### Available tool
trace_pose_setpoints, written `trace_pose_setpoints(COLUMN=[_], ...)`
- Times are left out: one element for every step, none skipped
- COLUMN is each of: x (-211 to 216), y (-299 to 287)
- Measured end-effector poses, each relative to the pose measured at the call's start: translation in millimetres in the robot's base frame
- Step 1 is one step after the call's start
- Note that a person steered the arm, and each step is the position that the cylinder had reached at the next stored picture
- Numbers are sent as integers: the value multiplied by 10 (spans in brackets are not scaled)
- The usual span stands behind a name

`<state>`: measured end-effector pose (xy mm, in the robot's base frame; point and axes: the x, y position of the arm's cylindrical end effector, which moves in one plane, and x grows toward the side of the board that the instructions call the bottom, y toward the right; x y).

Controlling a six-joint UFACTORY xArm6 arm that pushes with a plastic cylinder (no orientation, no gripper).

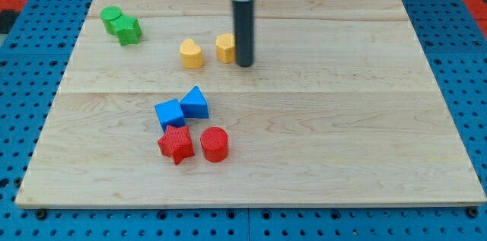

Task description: Separate the red blocks from blue blocks

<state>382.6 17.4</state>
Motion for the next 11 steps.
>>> trace_pose_setpoints(x=[21, 1188, 1793, 2156, 2124, 1678, 1595, 1568, 1598, 1687, 1738], y=[89, 116, 265, -262, -1296, -1392, -1574, -1180, 136, 163, 100])
